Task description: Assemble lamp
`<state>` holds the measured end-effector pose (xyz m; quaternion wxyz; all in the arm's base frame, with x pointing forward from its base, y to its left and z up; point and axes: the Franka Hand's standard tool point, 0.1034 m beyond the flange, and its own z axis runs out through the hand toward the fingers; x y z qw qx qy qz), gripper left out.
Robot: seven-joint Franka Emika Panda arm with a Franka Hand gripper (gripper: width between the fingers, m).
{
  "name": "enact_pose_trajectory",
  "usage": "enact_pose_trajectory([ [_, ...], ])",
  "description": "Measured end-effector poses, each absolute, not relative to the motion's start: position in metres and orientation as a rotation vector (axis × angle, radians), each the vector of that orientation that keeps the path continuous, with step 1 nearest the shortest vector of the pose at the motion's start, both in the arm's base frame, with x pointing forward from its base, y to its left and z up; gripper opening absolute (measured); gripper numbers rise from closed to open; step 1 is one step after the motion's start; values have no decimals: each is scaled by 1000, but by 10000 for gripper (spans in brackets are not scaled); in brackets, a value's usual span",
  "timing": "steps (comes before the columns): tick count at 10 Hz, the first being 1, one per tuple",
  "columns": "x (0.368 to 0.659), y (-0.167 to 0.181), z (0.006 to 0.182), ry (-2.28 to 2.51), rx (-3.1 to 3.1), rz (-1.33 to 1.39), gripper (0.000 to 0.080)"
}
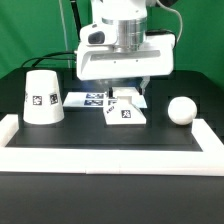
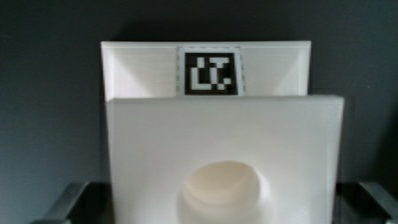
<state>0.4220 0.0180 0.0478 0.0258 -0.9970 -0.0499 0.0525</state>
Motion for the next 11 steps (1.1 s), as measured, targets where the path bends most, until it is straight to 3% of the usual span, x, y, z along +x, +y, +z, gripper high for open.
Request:
enact_pose_trajectory([
  [3,433,18,48,-154,-3082,146,534],
  [8,489,23,48,-164,-3079,54,535],
  [11,533,45,49,-140,-3073,-29,535],
])
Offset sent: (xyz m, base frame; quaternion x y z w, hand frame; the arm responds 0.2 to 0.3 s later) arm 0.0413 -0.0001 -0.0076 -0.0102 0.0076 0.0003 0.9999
